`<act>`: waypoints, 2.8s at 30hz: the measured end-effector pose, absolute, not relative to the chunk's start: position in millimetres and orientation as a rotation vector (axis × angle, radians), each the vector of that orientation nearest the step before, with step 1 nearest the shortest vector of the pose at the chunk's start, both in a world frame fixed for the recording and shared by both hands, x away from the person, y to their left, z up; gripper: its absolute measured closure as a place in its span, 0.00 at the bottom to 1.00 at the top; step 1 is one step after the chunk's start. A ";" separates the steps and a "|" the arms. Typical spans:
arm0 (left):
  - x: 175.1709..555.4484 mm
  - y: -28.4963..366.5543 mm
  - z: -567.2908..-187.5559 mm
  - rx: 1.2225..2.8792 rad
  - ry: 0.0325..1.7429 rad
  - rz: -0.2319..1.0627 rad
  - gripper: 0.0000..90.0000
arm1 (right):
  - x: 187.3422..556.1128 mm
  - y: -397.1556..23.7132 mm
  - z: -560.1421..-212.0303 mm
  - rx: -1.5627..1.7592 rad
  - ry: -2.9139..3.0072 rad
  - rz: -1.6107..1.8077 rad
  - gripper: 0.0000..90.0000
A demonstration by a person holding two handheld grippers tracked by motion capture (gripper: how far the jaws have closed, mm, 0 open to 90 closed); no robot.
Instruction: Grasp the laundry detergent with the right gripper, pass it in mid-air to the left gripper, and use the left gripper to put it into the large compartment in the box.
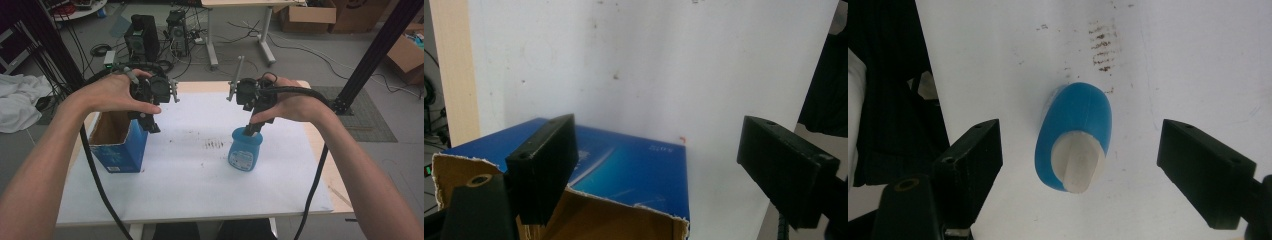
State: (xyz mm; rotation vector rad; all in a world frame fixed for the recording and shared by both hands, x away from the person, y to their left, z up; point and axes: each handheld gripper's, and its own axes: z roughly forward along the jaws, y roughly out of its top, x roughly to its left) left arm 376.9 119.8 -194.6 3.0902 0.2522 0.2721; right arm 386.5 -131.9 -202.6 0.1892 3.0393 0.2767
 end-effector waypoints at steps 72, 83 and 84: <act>377.1 115.8 -210.1 3.093 0.232 0.238 0.19 | 348.9 -221.2 -343.6 0.636 2.710 1.042 0.17; 377.0 113.9 -211.4 3.098 0.224 0.236 0.19 | 346.0 -224.5 -361.0 0.678 2.663 1.116 0.18; 376.9 114.0 -211.5 3.095 0.225 0.234 0.19 | 345.8 -224.7 -362.3 0.681 2.649 1.126 0.18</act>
